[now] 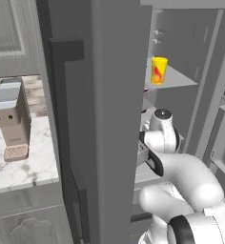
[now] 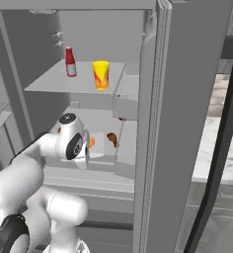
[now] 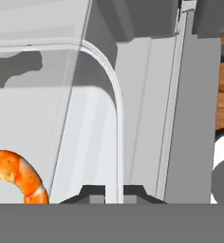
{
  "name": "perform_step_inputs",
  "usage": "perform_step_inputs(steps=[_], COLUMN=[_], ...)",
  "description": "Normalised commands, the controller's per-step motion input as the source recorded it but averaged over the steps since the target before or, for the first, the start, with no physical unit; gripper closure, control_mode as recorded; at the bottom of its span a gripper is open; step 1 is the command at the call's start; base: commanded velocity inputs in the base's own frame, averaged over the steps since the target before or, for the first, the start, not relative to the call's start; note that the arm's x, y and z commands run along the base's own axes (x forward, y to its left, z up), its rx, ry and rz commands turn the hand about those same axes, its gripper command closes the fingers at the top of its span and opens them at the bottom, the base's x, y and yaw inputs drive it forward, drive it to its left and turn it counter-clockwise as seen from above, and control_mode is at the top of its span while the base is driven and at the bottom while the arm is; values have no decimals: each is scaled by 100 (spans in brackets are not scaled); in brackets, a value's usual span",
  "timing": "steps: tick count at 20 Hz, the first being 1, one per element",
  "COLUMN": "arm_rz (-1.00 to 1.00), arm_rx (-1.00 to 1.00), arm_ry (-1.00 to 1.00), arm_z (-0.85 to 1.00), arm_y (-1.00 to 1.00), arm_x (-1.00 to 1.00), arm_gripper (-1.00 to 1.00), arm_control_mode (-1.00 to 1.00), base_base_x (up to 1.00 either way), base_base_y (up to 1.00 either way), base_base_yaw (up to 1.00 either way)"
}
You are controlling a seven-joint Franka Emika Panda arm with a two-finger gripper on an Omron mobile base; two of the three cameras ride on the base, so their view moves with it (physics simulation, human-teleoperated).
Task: Place the tupperware on the second highest shelf of the fridge. Make space for the tupperware among the existing items by rearranging them on the shelves if needed. Close the fridge door when finished.
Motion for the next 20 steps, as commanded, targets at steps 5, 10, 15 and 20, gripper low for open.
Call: perform_step_inputs(steps=[5, 10, 15, 20], arm_rz=[0, 0, 0, 0], arm_rx=[0, 0, 0, 0], arm_ry=[8, 1, 0, 0], arm_z=[-11, -12, -24, -28], arm_y=[0, 0, 0, 0], arm_x=[43, 43, 36, 30], arm_gripper=[100, 100, 100, 100], arm_control_mode=[-100, -100, -100, -100], base_base_x=[0, 0, 0, 0], base_base_y=[0, 0, 0, 0], base_base_yaw=[0, 0, 0, 0])
